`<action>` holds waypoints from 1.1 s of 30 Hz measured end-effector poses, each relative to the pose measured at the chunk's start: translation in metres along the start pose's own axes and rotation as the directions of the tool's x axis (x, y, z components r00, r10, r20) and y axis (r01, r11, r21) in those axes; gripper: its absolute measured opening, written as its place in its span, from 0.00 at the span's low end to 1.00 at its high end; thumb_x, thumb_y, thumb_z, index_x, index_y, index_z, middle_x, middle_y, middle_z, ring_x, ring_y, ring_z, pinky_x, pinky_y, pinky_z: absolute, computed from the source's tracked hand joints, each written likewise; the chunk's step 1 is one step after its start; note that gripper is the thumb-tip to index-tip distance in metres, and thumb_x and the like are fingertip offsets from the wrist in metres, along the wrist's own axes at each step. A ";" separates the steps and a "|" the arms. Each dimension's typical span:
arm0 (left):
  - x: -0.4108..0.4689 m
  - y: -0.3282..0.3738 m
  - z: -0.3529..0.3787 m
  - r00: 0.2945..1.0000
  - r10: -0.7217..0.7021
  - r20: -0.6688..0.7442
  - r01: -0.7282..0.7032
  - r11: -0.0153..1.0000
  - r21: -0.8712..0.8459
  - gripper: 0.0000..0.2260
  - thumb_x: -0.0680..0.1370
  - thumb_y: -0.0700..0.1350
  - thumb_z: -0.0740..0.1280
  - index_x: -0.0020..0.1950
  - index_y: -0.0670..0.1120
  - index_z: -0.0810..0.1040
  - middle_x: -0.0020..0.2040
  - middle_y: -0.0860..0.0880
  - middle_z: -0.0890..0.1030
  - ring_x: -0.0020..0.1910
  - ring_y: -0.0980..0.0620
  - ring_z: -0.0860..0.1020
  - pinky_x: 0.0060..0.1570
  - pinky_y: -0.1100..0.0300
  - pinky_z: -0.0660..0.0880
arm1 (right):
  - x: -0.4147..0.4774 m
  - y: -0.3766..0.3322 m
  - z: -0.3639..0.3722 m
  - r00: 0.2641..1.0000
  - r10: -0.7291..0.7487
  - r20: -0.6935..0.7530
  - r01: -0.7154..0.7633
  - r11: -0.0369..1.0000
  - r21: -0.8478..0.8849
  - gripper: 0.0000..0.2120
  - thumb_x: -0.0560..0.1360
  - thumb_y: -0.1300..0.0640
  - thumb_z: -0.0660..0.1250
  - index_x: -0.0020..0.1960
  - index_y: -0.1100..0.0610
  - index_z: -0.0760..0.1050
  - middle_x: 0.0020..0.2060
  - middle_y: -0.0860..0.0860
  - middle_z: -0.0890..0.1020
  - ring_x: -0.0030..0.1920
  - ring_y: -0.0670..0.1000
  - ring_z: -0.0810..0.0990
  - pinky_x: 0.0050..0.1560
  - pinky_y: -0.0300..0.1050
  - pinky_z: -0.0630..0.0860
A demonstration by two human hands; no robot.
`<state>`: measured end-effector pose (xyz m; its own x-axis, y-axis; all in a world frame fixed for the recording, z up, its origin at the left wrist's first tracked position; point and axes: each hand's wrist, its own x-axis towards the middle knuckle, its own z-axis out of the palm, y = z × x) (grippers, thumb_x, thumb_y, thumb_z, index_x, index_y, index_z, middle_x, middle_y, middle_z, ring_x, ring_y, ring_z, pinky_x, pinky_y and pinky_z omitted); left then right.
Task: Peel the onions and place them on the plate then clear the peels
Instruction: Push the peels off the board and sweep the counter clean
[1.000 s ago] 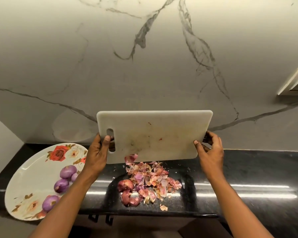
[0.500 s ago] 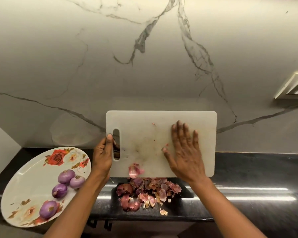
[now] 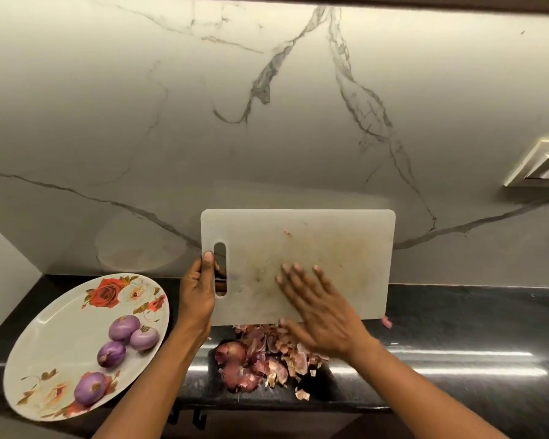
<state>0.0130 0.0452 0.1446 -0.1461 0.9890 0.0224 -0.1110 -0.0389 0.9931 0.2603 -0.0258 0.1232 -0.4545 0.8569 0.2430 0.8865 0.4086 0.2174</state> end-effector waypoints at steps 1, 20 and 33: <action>-0.001 -0.001 0.000 1.000 0.003 0.009 -0.003 1.000 0.011 0.18 0.87 0.55 0.60 0.41 0.48 0.77 0.36 0.51 0.84 0.35 0.55 0.82 0.34 0.60 0.79 | 0.010 0.008 -0.010 0.995 0.093 -0.047 -0.092 0.996 0.016 0.40 0.85 0.35 0.51 0.86 0.59 0.43 0.85 0.58 0.41 0.86 0.57 0.44 0.84 0.61 0.48; -0.002 0.004 0.007 0.999 -0.023 0.023 0.022 0.999 0.048 0.17 0.85 0.59 0.61 0.44 0.51 0.79 0.40 0.51 0.85 0.39 0.52 0.83 0.36 0.56 0.81 | -0.045 -0.056 0.038 0.949 -0.239 0.204 0.205 0.963 0.177 0.32 0.88 0.40 0.47 0.86 0.53 0.43 0.86 0.54 0.46 0.85 0.53 0.42 0.82 0.54 0.34; -0.050 -0.009 0.061 0.982 -0.151 0.117 0.139 0.984 0.112 0.18 0.84 0.61 0.62 0.44 0.50 0.79 0.39 0.49 0.84 0.36 0.53 0.82 0.41 0.51 0.80 | -0.100 -0.030 -0.024 0.871 0.478 -0.111 -0.387 0.808 0.445 0.28 0.86 0.48 0.63 0.83 0.53 0.63 0.85 0.49 0.57 0.85 0.49 0.53 0.84 0.53 0.56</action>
<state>0.0810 0.0051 0.1416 -0.0118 0.9933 -0.1150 -0.0196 0.1147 0.9932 0.2773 -0.1315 0.1151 0.0181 0.9069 0.4209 0.9307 0.1385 -0.3386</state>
